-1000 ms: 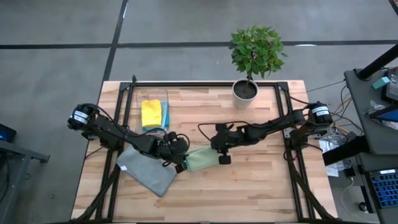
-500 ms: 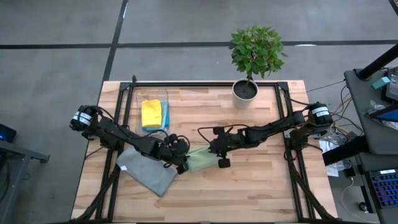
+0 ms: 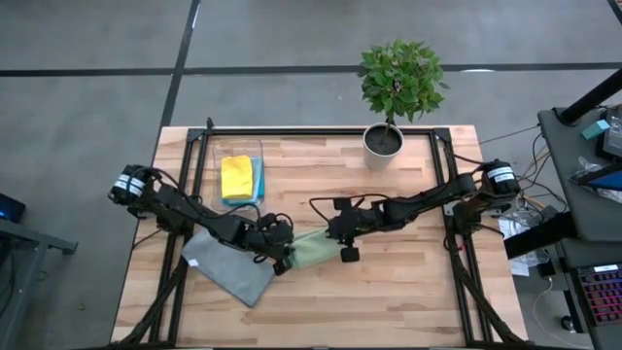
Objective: Fold microfiber towels
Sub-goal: Stack the folded light green microfiber towel on top of the yellow microfiber towel on the bin
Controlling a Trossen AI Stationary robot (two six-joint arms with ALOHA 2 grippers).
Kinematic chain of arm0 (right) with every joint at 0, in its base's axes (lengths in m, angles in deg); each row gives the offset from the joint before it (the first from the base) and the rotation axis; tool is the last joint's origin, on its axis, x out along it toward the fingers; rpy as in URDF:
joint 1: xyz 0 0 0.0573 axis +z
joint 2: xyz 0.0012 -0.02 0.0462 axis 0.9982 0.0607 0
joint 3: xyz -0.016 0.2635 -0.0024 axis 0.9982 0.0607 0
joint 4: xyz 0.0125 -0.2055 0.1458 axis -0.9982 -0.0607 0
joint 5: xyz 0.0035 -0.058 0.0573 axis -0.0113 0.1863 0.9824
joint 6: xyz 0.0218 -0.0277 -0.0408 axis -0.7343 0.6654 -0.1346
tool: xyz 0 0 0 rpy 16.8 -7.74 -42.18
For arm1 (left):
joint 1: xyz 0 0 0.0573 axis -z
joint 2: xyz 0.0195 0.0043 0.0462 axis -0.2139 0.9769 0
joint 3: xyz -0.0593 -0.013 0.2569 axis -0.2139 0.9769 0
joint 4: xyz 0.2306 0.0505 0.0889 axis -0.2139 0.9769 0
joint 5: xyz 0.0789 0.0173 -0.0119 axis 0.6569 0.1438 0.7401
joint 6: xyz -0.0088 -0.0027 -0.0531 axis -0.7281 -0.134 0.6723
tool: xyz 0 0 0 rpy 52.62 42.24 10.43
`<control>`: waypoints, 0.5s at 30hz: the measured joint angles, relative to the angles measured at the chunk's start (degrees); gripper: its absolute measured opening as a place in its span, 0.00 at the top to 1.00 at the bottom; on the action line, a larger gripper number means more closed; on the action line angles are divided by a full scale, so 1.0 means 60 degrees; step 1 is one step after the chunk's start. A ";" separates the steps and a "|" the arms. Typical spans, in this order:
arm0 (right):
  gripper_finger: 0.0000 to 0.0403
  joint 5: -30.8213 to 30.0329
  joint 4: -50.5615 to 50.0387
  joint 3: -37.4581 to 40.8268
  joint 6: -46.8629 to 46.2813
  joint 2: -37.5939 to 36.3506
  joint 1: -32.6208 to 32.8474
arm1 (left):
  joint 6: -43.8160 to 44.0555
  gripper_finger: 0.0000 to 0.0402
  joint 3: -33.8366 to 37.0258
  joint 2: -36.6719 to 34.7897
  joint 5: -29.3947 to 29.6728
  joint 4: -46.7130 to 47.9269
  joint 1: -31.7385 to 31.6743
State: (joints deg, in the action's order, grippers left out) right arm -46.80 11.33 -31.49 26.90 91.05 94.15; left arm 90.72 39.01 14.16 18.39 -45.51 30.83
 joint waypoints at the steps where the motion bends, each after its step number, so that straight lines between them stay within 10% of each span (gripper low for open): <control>1: 0.85 -0.0003 -0.0009 0.0018 -0.0007 0.0017 -0.0024 | -0.0019 0.73 0.0007 0.0000 0.0001 -0.0025 0.0000; 15: 0.64 0.0490 0.0152 0.0039 -0.0340 0.0926 -0.0655 | -0.0771 0.98 -0.0002 0.0357 0.0027 -0.0018 0.0022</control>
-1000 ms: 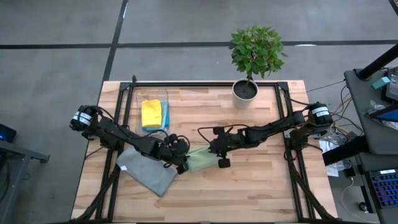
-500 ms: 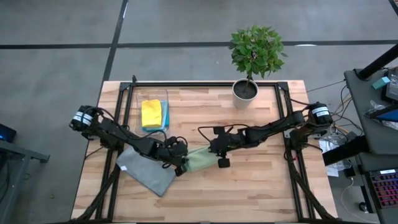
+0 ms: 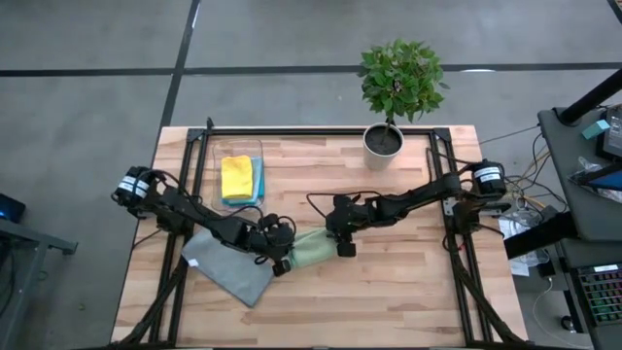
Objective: Fold microfiber towels
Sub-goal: Stack the folded light green microfiber towel on top of the yellow microfiber towel on the bin
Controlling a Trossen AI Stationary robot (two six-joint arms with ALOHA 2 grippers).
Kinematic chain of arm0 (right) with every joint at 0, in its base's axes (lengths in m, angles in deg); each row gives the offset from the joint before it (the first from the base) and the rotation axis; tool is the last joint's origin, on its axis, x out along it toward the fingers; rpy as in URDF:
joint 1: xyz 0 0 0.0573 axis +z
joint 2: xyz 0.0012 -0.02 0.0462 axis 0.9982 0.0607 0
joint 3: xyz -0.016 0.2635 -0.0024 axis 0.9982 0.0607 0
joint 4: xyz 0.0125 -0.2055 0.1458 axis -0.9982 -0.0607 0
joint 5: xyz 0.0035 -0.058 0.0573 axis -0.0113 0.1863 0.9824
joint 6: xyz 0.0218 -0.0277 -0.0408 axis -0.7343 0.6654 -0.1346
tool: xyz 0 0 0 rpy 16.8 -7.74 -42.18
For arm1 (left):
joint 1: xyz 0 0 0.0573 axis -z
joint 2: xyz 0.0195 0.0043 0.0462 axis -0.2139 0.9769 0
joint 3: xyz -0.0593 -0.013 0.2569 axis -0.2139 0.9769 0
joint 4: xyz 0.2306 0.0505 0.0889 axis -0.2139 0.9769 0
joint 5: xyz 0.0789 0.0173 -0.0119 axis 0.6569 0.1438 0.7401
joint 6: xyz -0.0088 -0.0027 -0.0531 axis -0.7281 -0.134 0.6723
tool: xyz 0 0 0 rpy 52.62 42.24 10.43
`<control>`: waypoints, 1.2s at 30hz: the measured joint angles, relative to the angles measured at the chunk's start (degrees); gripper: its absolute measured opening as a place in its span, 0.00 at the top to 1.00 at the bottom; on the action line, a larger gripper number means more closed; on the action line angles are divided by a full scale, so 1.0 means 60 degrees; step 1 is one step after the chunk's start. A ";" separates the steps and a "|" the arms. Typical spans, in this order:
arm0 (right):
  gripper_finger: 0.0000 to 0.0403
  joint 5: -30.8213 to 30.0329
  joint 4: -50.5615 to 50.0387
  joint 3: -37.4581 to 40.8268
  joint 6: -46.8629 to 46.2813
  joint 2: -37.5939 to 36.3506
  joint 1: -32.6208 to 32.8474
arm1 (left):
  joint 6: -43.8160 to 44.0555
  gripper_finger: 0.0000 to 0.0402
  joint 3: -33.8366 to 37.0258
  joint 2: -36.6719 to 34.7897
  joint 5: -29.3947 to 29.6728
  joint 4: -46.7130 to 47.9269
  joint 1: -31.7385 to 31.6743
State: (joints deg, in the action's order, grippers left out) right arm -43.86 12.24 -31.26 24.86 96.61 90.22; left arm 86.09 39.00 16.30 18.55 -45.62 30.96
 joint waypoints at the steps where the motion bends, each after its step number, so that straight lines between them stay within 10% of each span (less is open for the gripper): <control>1: 0.63 0.0010 0.0062 0.0008 0.0008 0.0093 -0.0034 | -0.0003 0.98 0.0000 0.0000 0.0010 -0.0007 -0.0004; 12: 0.95 0.0000 0.0175 0.0008 0.0548 0.0122 -0.0211 | -0.0244 0.98 0.0000 0.0000 0.0273 0.0114 -0.0025; 36: 0.96 -0.1018 0.0131 0.0092 0.0403 0.0242 -0.0228 | -0.0167 0.84 -0.0004 -0.0022 0.1234 0.0834 -0.0047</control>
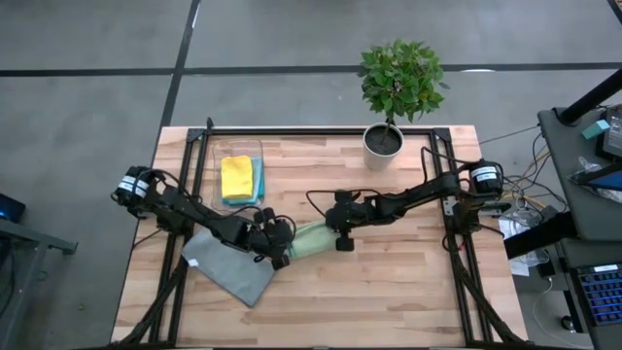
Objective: Fold microfiber towels
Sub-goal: Stack the folded light green microfiber towel on top of the yellow microfiber towel on the bin
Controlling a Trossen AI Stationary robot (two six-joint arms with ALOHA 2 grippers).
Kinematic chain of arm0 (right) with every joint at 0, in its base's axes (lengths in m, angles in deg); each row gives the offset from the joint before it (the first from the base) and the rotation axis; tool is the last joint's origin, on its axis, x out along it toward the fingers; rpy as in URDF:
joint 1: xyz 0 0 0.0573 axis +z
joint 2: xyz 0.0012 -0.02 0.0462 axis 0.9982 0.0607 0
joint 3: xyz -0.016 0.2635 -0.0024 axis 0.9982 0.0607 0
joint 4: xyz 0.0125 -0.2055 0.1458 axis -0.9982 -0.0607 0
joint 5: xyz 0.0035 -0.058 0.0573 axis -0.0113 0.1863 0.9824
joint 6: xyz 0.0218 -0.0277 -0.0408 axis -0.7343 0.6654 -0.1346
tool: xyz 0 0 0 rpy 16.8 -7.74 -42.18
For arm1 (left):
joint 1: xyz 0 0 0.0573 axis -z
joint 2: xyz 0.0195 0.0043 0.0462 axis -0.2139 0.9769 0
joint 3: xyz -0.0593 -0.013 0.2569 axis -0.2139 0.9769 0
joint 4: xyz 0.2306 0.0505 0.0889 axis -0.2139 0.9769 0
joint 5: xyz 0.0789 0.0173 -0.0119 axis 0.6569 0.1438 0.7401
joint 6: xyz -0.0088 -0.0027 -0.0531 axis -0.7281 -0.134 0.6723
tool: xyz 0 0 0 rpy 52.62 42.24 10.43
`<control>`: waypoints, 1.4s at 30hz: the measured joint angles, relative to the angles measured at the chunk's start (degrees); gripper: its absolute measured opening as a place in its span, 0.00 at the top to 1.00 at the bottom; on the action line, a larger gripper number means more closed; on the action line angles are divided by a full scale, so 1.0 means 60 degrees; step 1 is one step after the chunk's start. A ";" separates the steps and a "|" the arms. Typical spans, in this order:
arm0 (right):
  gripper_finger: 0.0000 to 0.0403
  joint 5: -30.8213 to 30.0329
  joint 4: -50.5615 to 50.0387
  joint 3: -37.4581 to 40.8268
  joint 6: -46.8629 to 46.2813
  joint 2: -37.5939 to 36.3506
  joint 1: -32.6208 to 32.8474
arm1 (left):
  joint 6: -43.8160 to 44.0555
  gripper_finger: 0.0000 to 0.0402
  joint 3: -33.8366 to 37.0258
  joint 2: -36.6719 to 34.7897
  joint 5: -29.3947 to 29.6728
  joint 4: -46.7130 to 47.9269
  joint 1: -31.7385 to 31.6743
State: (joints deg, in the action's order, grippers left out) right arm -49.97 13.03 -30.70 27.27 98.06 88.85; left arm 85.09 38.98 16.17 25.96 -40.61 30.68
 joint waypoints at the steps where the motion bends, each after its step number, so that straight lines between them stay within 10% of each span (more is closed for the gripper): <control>1: 0.95 0.0005 0.0007 0.0000 -0.0004 -0.0004 0.0000 | -0.0002 0.82 -0.0006 -0.0023 -0.0003 0.0068 0.0000; 19: 0.63 0.0916 0.1061 -0.0523 0.0022 -0.0133 -0.0038 | -0.0332 0.67 0.0007 -0.0019 0.0043 0.1007 0.0004; 42: 0.81 0.1531 0.1755 -0.1269 0.0698 0.1514 -0.0084 | -0.0516 0.67 -0.0047 0.0843 0.0475 -0.0247 0.0004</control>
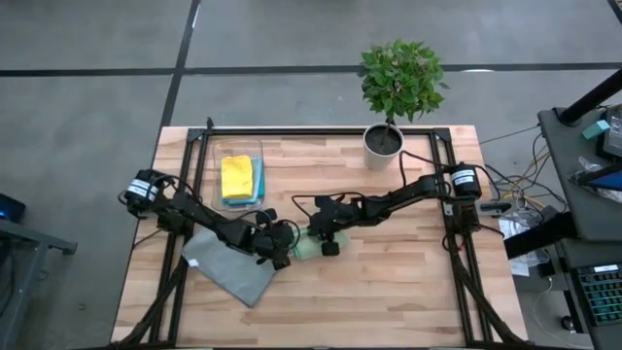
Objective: Fold microfiber towels
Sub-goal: Stack the folded light green microfiber towel on top of the yellow microfiber towel on the bin
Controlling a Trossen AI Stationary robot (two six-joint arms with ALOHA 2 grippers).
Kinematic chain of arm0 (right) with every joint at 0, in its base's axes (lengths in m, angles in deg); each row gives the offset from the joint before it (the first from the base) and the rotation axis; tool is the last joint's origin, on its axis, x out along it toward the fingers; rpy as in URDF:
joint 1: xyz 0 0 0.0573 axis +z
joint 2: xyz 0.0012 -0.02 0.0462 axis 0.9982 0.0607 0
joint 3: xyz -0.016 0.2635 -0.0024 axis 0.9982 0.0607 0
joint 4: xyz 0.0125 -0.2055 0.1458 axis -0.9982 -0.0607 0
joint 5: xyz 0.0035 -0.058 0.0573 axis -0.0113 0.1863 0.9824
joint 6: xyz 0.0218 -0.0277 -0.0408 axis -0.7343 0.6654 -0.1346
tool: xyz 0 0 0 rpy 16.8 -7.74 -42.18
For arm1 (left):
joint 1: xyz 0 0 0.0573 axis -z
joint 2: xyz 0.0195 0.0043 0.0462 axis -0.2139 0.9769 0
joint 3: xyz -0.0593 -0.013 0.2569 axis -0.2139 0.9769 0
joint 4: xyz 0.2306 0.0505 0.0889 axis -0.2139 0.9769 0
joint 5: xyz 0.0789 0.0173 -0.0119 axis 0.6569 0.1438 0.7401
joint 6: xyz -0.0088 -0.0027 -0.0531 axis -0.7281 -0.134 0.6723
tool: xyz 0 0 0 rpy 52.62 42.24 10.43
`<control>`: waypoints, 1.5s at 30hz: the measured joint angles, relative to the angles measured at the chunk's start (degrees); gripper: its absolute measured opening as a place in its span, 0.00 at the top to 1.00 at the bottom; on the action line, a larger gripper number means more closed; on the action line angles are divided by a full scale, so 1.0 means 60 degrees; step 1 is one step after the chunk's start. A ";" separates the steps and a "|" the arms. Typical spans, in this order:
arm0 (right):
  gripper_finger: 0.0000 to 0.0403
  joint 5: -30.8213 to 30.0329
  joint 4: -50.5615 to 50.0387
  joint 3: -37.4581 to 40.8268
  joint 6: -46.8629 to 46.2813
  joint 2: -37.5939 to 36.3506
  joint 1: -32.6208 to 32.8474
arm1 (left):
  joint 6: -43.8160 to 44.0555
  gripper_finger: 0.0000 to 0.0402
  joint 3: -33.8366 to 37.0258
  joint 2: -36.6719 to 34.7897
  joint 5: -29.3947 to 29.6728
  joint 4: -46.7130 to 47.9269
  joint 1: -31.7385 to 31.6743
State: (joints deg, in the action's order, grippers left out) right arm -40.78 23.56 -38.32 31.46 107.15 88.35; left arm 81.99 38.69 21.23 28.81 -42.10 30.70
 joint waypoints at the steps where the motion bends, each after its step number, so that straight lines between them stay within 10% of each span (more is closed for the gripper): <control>1: 0.87 0.0000 0.0001 -0.0018 0.0043 0.0027 0.0000 | 0.0000 0.67 -0.0004 0.0032 0.0009 -0.0041 0.0000; 45: 0.98 -0.1047 0.0637 -0.0421 0.0282 0.1207 -0.0368 | -0.0828 0.67 0.0000 -0.0169 -0.0465 -0.0433 0.0022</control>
State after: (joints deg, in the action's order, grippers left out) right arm -47.07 27.38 -40.85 33.15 114.39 86.14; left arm 77.02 38.69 20.22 26.02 -44.69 30.83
